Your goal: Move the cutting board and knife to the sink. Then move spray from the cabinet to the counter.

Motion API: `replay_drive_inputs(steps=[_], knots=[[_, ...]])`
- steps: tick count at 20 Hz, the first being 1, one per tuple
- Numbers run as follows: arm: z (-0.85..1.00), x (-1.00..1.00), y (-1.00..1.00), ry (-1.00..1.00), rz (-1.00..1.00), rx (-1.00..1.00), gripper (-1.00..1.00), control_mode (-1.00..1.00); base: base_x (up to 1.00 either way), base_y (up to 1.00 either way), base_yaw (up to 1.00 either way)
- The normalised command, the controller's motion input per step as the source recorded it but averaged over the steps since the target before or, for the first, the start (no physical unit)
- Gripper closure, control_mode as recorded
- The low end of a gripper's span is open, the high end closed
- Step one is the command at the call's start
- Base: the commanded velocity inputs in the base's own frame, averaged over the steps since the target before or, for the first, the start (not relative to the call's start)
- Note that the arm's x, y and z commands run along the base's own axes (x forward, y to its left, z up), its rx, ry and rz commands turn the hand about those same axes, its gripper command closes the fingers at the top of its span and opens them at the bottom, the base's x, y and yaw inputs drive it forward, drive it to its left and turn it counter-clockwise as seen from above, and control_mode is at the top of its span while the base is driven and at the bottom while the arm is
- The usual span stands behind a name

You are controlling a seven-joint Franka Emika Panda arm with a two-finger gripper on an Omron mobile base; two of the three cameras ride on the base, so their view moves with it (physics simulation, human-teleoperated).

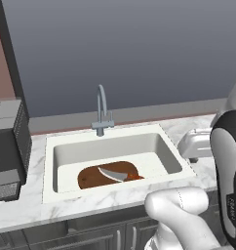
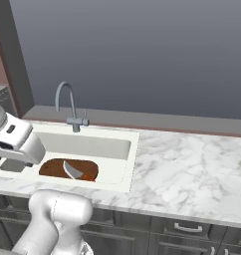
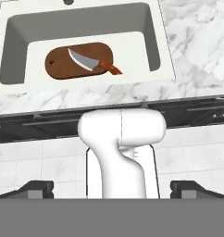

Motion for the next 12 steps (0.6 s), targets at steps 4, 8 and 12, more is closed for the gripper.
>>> replay_drive_inputs(steps=[4,8,12], knots=[[0.0,0.03,0.0,0.03,0.0,0.0,-1.0,-1.0,0.0,0.0,0.0],[0.0,0.0,0.0,0.0,0.0,0.0,-1.0,1.0,-0.16,0.02,0.02],[0.0,0.0,0.0,0.0,0.0,0.0,-1.0,1.0,-0.96,0.06,0.15]])
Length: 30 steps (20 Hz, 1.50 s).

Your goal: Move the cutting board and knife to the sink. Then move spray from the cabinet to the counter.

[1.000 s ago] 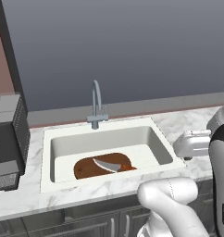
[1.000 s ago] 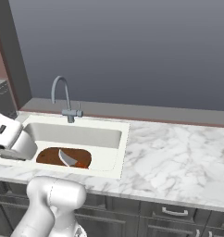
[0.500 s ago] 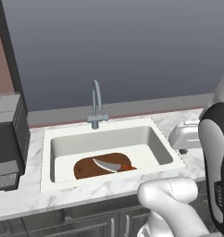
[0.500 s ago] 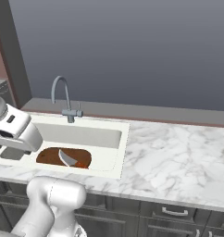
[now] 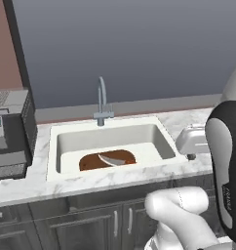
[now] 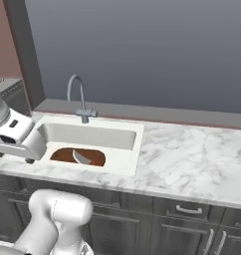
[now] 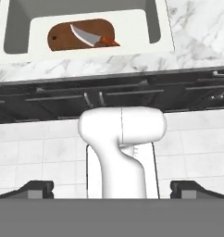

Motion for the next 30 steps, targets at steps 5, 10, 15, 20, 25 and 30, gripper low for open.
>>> replay_drive_inputs(steps=[5,10,15,20,25,30], knots=[[0.0,0.0,0.0,0.0,0.0,0.0,-1.0,1.0,-1.0,0.55,0.43],[0.0,0.0,0.0,0.0,0.0,0.0,-1.0,1.0,-0.49,0.81,0.86],[0.0,0.0,0.0,0.0,0.0,0.0,-1.0,1.0,-0.2,0.74,0.89],[0.0,0.0,0.0,0.0,0.0,0.0,-1.0,1.0,0.09,0.86,0.74],[0.0,0.0,0.0,0.0,0.0,0.0,-1.0,1.0,0.56,0.82,0.59],[0.0,0.0,0.0,0.0,0.0,0.0,-1.0,1.0,0.79,0.86,0.5]])
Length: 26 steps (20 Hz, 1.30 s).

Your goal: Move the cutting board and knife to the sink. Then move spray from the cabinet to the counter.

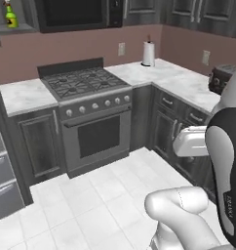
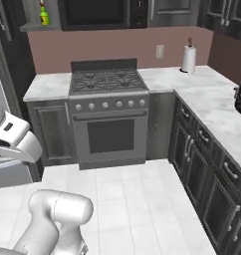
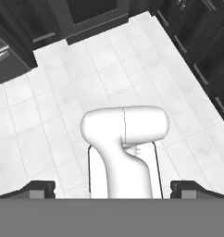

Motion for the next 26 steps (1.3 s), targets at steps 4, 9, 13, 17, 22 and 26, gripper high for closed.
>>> replay_drive_inputs(steps=[4,9,13,17,22,26], knots=[[0.0,0.0,0.0,0.0,0.0,0.0,-1.0,1.0,0.99,0.83,0.17],[0.0,0.0,0.0,0.0,0.0,0.0,-1.0,1.0,1.0,0.84,0.0],[0.0,0.0,0.0,0.0,0.0,0.0,-1.0,1.0,0.94,0.79,0.03],[0.0,0.0,0.0,0.0,0.0,0.0,-1.0,1.0,0.94,0.21,0.19],[0.0,0.0,0.0,0.0,0.0,0.0,-1.0,1.0,0.79,0.0,0.31],[0.0,0.0,0.0,0.0,0.0,0.0,-1.0,1.0,0.62,0.0,0.23]])
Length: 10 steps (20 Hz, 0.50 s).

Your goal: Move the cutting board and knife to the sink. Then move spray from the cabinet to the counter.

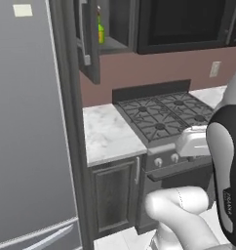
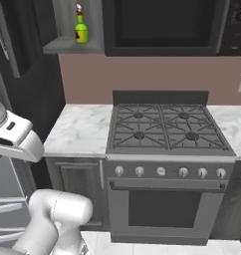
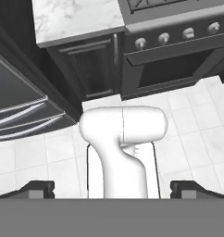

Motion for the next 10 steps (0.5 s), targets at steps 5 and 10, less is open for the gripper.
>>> replay_drive_inputs(steps=[5,10], knots=[[0.0,0.0,0.0,0.0,0.0,0.0,-1.0,1.0,0.47,-0.2,0.14],[0.0,0.0,0.0,0.0,0.0,0.0,-1.0,1.0,0.44,-0.35,0.13]])
